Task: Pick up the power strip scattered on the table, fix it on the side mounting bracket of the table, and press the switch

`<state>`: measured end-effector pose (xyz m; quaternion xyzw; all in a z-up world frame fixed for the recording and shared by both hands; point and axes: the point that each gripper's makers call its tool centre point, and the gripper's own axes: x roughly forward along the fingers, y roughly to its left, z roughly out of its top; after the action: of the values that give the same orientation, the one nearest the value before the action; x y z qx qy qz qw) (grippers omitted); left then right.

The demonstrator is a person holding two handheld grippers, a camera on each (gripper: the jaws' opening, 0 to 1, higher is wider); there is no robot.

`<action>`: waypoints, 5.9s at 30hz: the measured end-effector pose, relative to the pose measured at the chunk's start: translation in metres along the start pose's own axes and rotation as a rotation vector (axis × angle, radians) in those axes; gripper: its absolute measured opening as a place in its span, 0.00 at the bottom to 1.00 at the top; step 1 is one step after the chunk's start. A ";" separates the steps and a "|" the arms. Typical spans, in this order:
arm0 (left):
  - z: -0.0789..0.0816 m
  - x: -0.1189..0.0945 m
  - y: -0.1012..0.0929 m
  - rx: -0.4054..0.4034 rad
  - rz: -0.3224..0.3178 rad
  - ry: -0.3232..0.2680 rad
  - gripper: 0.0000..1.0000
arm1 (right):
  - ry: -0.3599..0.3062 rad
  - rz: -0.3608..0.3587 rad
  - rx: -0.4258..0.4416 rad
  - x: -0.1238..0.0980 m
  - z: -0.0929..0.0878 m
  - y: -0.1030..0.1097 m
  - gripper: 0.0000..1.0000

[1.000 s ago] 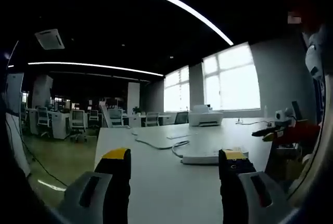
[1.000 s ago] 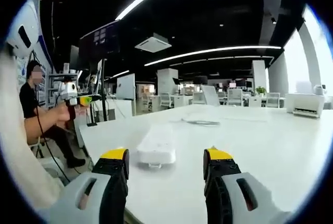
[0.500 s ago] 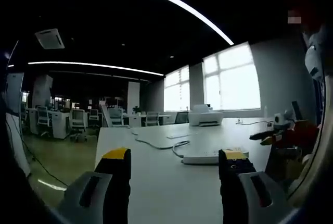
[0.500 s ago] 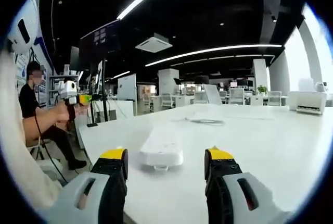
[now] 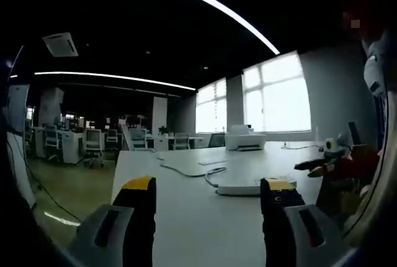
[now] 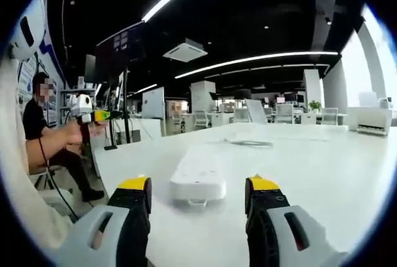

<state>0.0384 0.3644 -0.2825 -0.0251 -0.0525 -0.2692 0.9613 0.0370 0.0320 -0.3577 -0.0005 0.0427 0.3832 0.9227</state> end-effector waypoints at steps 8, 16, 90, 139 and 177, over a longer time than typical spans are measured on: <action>-0.002 0.003 0.000 -0.013 -0.002 -0.006 0.72 | -0.002 -0.003 -0.017 0.008 0.001 0.005 0.58; -0.001 0.004 0.000 -0.014 -0.009 -0.008 0.72 | 0.012 -0.017 -0.028 0.016 -0.002 0.007 0.59; 0.004 0.001 0.007 -0.037 0.003 -0.038 0.72 | 0.206 -0.050 -0.001 0.053 -0.028 -0.004 0.51; -0.002 0.018 0.006 -0.173 0.056 0.040 0.69 | 0.273 -0.040 0.127 0.049 -0.030 -0.005 0.45; -0.026 0.065 -0.027 -0.270 0.006 0.216 0.74 | 0.237 0.020 0.599 0.047 -0.023 -0.005 0.46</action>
<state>0.0818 0.3062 -0.3008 -0.1251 0.0877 -0.2720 0.9501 0.0719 0.0611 -0.3848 0.2269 0.2608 0.3597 0.8667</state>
